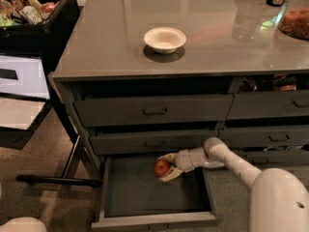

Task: Pick apple from bottom drawer and place on counter

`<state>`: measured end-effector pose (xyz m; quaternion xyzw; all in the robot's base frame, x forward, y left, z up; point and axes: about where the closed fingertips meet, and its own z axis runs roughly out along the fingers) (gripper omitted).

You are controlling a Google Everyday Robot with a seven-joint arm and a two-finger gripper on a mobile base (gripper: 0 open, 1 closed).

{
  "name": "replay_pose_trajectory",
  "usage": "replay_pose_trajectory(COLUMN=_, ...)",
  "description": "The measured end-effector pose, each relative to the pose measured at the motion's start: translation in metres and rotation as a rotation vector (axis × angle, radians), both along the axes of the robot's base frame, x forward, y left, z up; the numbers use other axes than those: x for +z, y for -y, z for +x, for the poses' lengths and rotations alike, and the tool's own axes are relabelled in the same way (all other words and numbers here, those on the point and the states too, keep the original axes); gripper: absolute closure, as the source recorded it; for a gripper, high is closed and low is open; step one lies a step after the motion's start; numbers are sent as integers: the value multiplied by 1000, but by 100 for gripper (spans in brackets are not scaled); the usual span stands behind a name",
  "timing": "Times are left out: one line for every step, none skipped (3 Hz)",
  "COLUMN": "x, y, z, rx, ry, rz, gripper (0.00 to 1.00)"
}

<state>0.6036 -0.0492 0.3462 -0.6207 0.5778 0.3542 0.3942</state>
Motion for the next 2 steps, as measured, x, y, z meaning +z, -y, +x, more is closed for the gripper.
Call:
replay_pose_trajectory(x=51, y=24, z=-1, rx=49, ry=23, rz=-64, gripper=100)
replay_pose_trajectory(x=51, y=24, z=-1, rx=49, ry=23, rz=-64, gripper=100)
